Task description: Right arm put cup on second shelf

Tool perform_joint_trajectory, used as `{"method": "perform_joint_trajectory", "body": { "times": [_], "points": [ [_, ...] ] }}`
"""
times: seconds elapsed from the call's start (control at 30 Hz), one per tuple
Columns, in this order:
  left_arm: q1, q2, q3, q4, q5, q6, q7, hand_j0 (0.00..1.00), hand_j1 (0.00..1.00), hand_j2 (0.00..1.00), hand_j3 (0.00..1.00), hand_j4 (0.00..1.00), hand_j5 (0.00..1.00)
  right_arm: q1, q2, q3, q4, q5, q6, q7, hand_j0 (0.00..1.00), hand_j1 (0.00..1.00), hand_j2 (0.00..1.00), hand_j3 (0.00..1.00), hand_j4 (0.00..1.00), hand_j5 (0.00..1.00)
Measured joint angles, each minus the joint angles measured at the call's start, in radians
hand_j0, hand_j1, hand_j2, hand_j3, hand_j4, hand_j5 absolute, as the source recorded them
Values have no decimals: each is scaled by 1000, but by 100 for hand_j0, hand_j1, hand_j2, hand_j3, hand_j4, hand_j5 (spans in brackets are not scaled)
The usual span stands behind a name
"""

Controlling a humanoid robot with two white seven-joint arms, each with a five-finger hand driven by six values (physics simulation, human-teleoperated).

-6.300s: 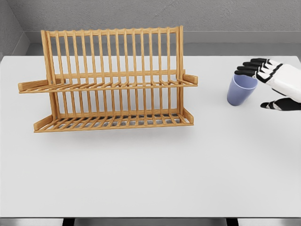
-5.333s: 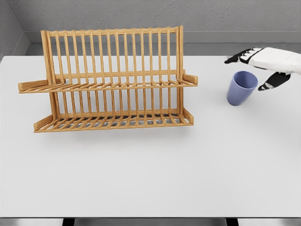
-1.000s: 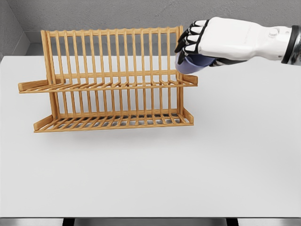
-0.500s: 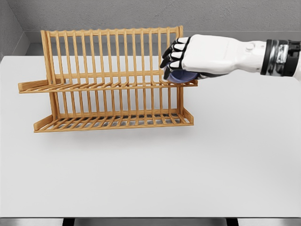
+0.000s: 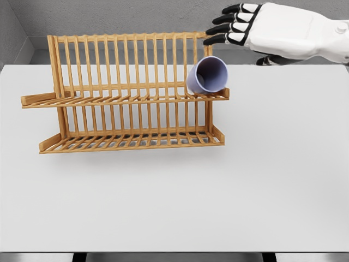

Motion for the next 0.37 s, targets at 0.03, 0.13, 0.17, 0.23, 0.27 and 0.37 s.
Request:
{"method": "perform_joint_trajectory", "body": {
  "times": [0.03, 0.13, 0.17, 0.23, 0.27, 0.37],
  "points": [
    [0, 0, 0, 0, 0, 0, 0, 100, 100, 100, 100, 100, 100, 101, -23, -72, 24, -7, 2, -1, 100, 100, 100, 100, 100, 100],
    [0, 0, 0, 0, 0, 0, 0, 100, 100, 100, 100, 100, 100, 332, -64, -223, 154, 5, -6, 0, 100, 100, 100, 100, 100, 100],
    [0, 0, 0, 0, 0, 0, 0, 100, 100, 100, 100, 100, 100, 393, -68, -252, 186, 0, -2, -1, 100, 100, 100, 100, 100, 100],
    [0, 0, 0, 0, 0, 0, 0, 100, 100, 100, 100, 100, 100, 496, -31, -313, 224, 14, -7, 0, 100, 100, 100, 100, 100, 100],
    [0, 0, 0, 0, 0, 0, 0, 100, 100, 100, 100, 100, 100, 510, -2, -344, 235, 20, -7, 0, 100, 100, 100, 100, 100, 100],
    [0, 0, 0, 0, 0, 0, 0, 100, 100, 100, 100, 100, 100, 523, 55, -394, 255, 32, -6, 0, 100, 100, 100, 100, 100, 100]
  ]
}}
